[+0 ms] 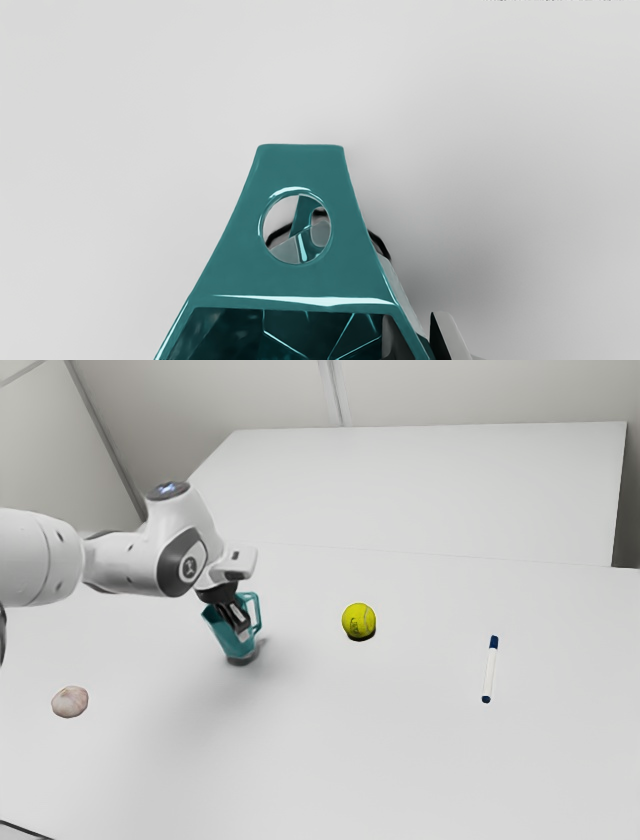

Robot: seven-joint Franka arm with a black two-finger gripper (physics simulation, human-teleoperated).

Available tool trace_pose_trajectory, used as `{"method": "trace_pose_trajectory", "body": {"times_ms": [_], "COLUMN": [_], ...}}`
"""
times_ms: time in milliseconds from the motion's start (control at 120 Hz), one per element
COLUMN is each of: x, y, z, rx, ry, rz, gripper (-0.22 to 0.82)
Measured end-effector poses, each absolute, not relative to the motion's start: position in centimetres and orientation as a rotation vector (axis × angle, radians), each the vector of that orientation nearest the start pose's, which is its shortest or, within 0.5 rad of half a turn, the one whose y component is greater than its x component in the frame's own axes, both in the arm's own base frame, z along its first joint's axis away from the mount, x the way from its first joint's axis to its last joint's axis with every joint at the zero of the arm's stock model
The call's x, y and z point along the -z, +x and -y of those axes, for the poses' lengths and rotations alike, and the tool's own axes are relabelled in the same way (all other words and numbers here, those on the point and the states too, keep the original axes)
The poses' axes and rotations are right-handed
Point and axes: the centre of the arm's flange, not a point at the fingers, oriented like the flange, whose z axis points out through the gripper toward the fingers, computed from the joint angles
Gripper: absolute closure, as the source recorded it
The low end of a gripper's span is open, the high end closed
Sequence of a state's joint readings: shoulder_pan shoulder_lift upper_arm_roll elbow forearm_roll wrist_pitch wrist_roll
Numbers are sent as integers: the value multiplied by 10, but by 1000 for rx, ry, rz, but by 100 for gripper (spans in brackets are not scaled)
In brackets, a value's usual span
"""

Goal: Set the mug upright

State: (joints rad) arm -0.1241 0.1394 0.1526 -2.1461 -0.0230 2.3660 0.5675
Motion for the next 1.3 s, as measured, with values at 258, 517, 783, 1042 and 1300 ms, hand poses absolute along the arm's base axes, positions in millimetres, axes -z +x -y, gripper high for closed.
{"method": "trace_pose_trajectory", "body": {"times_ms": [258, 517, 783, 1042, 1300], "x": [-336, -334, -335, -337, -346], "y": [568, 567, 567, 567, 567], "z": [-13, -13, -12, -12, -7], "rx": [123, 131, 136, 141, 162], "ry": [-3012, -3025, -3028, -3027, -3023], "rz": [-766, -740, -738, -741, -752], "gripper": [77, 66, 47, 31, 20]}}
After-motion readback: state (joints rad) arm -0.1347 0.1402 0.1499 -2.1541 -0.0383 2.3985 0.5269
